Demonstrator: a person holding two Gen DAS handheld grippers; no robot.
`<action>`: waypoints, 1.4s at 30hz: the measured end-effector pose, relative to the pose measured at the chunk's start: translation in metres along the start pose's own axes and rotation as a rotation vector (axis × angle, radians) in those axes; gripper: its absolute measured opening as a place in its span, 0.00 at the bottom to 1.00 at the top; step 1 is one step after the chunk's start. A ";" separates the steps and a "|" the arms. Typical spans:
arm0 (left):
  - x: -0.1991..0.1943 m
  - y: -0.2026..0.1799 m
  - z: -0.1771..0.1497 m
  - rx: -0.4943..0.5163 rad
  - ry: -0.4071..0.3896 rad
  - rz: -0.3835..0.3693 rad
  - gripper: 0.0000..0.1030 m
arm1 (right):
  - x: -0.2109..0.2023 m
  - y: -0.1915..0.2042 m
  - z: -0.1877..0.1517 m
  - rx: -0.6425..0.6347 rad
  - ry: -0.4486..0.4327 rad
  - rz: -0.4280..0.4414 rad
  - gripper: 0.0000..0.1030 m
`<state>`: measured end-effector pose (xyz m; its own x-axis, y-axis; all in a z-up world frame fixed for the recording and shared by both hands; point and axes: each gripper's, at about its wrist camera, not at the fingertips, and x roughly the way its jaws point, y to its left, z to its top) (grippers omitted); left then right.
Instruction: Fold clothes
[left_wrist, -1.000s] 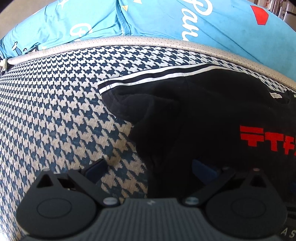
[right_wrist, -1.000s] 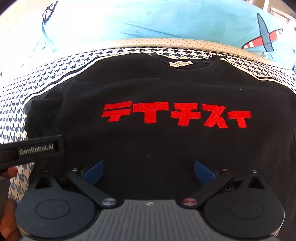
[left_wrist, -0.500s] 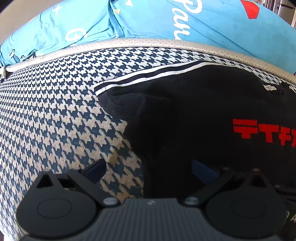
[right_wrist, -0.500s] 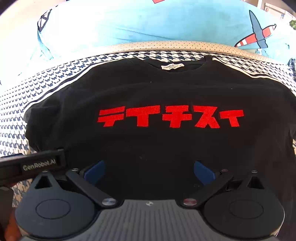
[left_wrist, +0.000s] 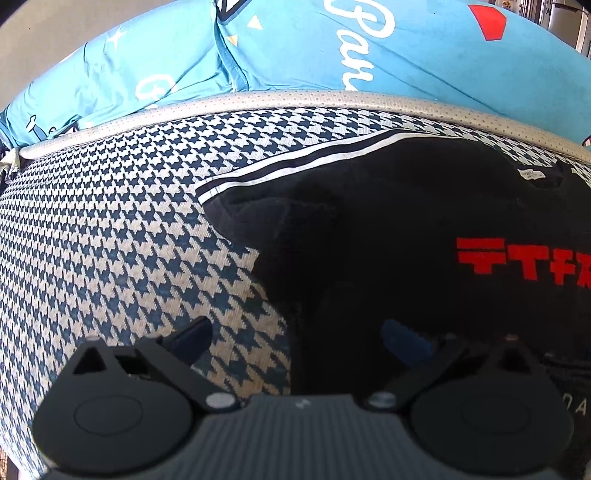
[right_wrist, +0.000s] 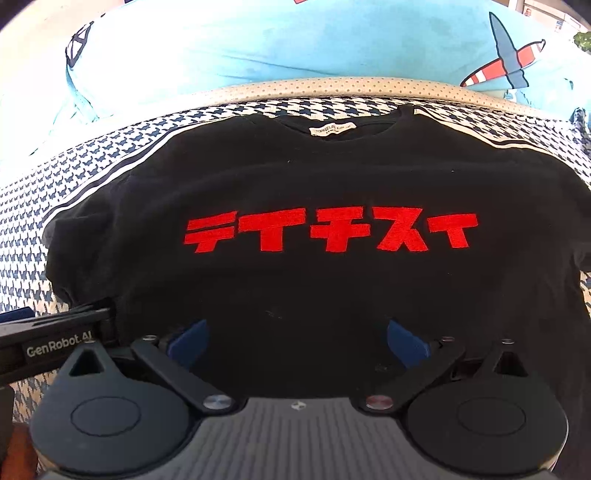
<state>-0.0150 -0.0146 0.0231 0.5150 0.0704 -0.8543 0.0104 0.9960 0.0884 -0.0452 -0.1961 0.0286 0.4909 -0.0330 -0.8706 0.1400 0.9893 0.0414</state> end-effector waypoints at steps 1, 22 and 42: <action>-0.002 0.000 -0.001 0.003 -0.003 0.004 1.00 | -0.001 0.000 0.000 0.002 -0.002 0.001 1.00; -0.009 -0.001 -0.001 0.018 -0.029 0.032 1.00 | -0.006 -0.005 0.002 0.029 -0.006 0.032 1.00; -0.020 0.000 -0.004 0.043 -0.057 0.050 1.00 | -0.007 -0.006 0.002 0.040 -0.005 0.037 1.00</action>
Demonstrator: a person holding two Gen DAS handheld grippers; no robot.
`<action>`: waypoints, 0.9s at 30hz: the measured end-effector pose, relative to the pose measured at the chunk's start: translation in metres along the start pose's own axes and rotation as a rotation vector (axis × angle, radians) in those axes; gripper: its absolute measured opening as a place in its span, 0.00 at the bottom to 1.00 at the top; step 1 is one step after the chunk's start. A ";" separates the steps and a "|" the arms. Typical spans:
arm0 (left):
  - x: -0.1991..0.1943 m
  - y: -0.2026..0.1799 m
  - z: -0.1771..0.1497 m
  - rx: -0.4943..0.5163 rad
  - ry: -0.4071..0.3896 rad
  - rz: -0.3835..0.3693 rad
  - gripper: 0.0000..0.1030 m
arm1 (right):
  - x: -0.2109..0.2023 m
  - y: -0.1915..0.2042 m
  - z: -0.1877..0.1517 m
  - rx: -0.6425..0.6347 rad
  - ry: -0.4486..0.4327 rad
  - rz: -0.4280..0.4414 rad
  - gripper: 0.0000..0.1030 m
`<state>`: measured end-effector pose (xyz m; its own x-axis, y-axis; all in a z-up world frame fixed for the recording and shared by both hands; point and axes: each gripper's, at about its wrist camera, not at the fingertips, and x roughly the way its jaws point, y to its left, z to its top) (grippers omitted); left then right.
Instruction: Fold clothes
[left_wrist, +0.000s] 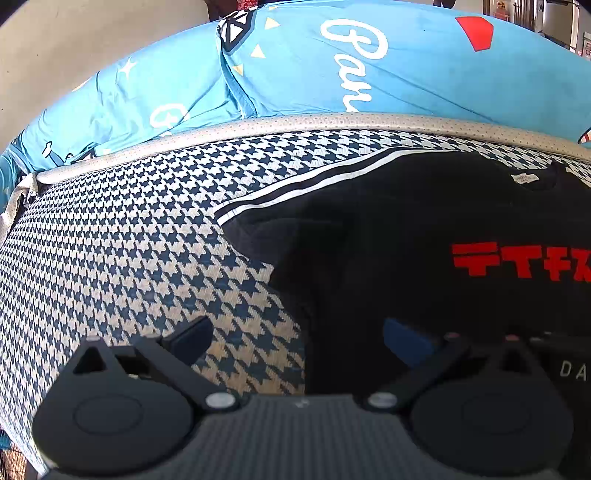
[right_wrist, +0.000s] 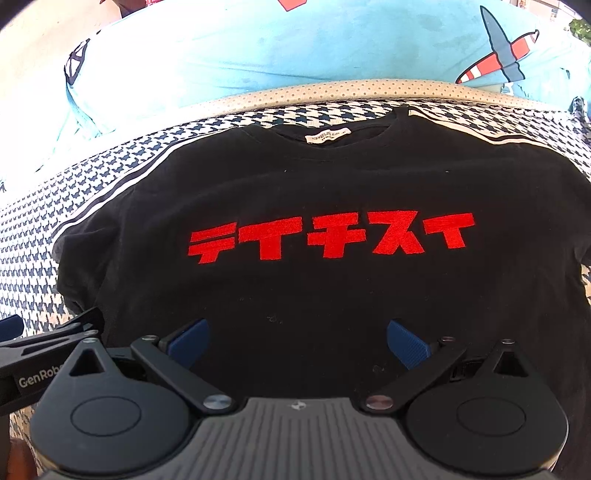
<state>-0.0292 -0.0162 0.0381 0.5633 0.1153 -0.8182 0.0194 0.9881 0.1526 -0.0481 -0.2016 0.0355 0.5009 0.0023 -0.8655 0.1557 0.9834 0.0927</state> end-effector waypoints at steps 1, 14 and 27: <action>0.000 0.000 0.000 0.000 -0.001 0.000 1.00 | 0.000 0.000 0.000 0.000 0.000 0.000 1.00; -0.002 0.000 -0.001 0.009 -0.003 0.003 1.00 | 0.000 -0.001 0.001 0.004 0.000 0.000 1.00; -0.001 -0.001 -0.002 0.016 0.000 0.007 1.00 | 0.000 0.000 0.001 0.005 0.003 0.000 1.00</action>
<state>-0.0316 -0.0170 0.0380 0.5639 0.1226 -0.8167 0.0281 0.9855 0.1673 -0.0478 -0.2019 0.0358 0.4980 0.0032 -0.8671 0.1594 0.9826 0.0952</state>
